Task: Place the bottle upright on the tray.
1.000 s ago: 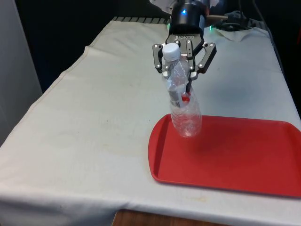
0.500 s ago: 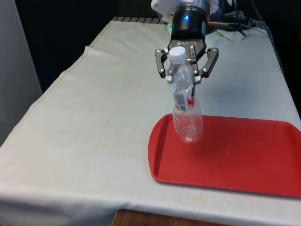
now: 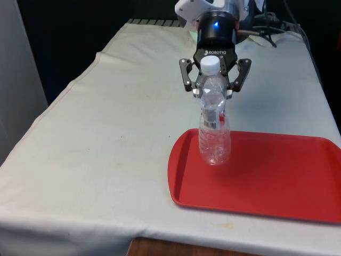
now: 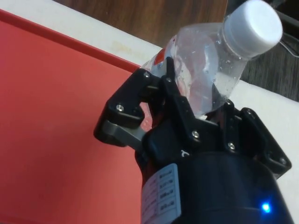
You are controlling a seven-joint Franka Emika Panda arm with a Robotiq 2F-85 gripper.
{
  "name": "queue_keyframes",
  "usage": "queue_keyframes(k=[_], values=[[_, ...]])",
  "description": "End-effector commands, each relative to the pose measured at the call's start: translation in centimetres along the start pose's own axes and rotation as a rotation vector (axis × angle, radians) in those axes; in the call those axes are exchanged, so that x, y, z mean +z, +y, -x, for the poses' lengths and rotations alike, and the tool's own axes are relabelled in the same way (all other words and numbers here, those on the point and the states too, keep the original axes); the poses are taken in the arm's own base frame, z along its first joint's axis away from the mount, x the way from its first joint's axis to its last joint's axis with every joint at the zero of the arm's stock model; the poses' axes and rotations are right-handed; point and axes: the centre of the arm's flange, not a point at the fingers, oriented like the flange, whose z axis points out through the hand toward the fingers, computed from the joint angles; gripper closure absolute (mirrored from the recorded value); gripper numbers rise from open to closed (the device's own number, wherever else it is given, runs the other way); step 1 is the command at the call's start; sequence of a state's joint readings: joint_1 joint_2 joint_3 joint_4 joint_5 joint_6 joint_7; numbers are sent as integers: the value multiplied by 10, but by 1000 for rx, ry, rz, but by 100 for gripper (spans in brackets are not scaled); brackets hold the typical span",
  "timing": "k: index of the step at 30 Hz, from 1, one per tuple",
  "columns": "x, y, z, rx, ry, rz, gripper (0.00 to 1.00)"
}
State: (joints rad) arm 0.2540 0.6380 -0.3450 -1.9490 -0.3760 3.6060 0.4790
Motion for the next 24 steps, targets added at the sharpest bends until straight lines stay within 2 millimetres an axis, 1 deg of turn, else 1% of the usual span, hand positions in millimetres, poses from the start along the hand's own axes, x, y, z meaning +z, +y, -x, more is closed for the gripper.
queue_keyframes(k=[1,11,19,24], values=[[0,0,0,-18,13,-6,65],[0,2,-1,-103,24,-3,65],[0,-1,0,-164,35,-6,65],[0,-4,4,-188,43,-20,65]])
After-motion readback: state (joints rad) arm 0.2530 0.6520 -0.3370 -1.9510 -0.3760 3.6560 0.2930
